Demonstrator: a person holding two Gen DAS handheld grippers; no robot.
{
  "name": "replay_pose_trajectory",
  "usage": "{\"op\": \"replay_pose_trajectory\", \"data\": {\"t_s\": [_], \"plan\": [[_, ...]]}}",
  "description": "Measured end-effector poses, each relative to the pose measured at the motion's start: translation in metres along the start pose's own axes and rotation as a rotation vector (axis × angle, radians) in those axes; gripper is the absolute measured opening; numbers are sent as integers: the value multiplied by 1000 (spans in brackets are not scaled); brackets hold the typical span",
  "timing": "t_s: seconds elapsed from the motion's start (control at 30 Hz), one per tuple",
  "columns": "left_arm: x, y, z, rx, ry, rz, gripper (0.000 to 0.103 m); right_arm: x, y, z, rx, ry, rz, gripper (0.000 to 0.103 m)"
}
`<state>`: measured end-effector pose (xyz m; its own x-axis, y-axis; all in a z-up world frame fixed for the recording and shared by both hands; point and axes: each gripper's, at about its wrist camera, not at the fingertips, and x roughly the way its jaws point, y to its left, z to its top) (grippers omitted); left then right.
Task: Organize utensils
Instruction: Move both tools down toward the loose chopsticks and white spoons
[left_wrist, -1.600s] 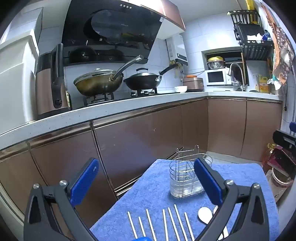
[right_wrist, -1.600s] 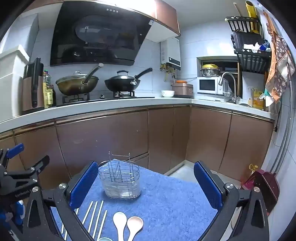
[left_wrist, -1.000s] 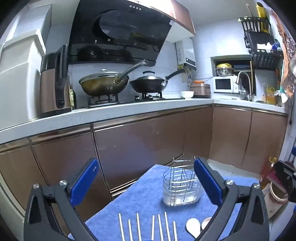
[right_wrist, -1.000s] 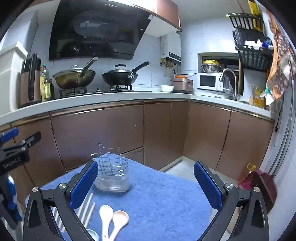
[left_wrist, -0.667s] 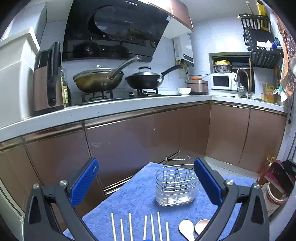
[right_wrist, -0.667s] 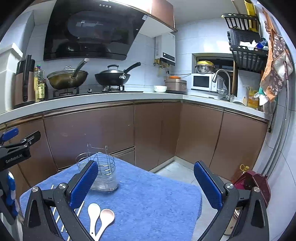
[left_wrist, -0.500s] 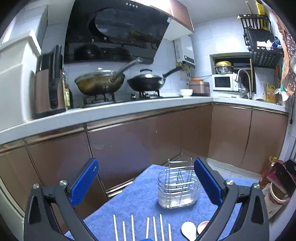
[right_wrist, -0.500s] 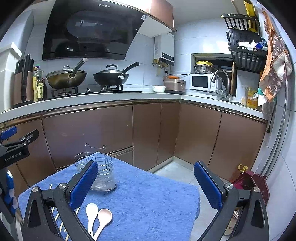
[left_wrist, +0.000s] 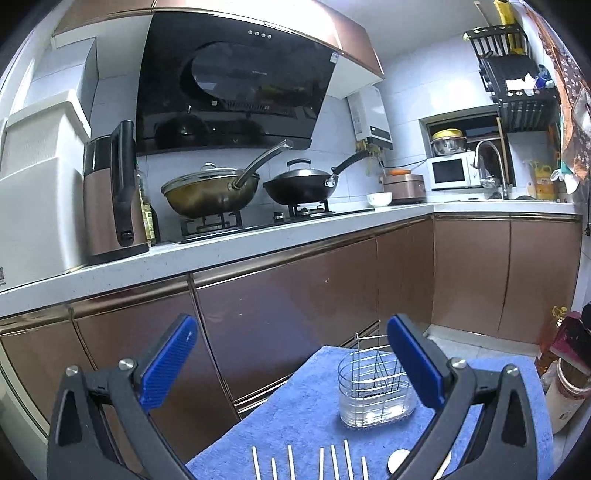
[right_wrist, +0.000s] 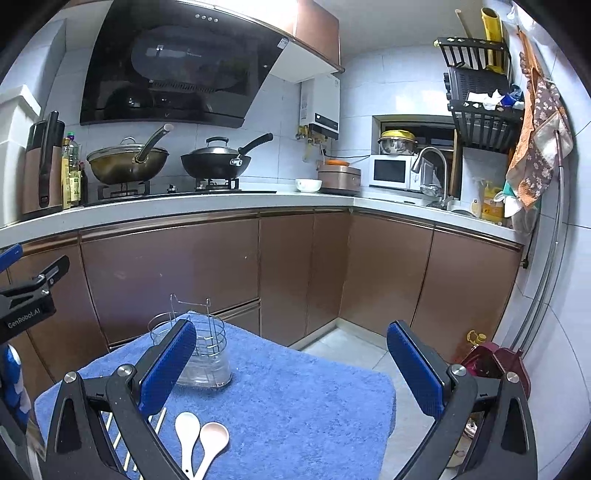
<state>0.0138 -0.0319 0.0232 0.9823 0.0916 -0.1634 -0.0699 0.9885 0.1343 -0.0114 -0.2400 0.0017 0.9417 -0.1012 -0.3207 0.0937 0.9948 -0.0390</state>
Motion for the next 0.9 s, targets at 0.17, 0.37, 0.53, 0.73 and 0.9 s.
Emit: {"op": "replay_pose_trajectory", "data": {"t_s": [0.17,0.37,0.53,0.73,0.9], "plan": [[-5,-1,-6,6,-9,-2,103,-11,12,2,-25,-11,-17,103],[-18,1,-10,12,-33,16,103,-28,23,8,-38,-45,-7,103],[-28,3,-9,9,-41,17,103,-39,23,9,-29,-71,18,103],[-33,8,-5,9,-24,14,103,-50,22,8,-27,-86,52,103],[-38,28,1,-28,-19,26,103,-60,23,7,-49,-105,74,103]]}}
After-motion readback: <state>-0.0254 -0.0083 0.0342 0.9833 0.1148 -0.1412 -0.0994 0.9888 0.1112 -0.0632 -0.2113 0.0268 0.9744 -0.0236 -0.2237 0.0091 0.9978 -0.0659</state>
